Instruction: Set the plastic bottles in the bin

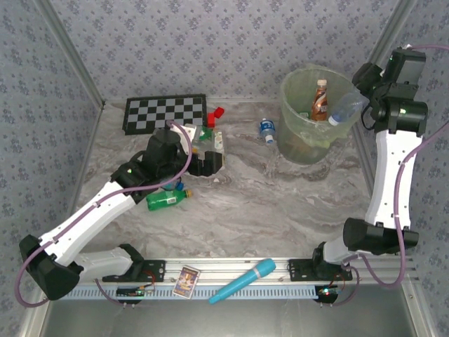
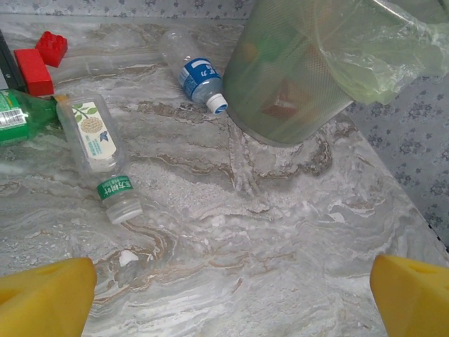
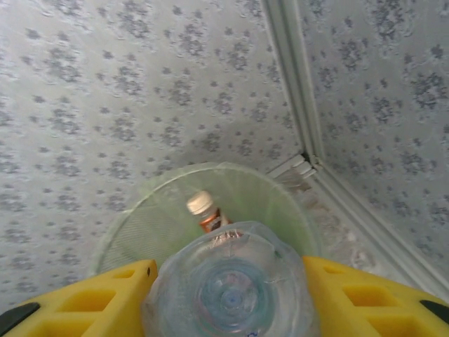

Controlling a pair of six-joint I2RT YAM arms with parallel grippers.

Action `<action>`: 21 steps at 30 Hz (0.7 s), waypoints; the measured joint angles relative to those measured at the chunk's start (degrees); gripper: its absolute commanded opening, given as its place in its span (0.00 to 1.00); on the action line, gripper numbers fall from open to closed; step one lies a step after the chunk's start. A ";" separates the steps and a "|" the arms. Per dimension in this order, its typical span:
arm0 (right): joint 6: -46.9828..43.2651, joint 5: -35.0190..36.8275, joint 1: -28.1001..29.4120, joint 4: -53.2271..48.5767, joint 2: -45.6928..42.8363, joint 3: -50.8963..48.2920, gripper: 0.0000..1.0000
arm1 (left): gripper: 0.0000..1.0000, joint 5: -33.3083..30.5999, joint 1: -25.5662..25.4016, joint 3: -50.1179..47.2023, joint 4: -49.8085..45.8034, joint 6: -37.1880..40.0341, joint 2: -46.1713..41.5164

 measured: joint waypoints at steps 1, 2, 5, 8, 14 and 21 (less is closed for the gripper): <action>-0.24 0.31 -0.13 0.94 0.63 -0.04 0.52 | 1.00 -0.31 0.00 0.00 -0.28 0.11 -0.02; -0.46 0.42 -0.22 1.70 1.16 -0.09 0.52 | 1.00 -0.55 0.02 0.00 -0.48 0.28 -0.04; -1.09 0.44 -0.07 2.99 2.49 -0.15 0.52 | 1.00 -1.27 0.02 0.00 -0.96 0.70 -0.07; -1.51 0.63 0.22 2.84 3.91 -0.28 0.52 | 1.00 -1.46 0.00 0.00 -1.51 0.70 -0.46; -1.70 0.57 0.26 2.49 6.62 2.67 0.51 | 1.00 -1.46 0.02 0.00 -1.86 0.63 -1.62; -2.08 0.37 0.92 3.02 7.72 5.68 0.51 | 1.00 -1.46 0.02 -0.02 -1.95 0.59 -1.88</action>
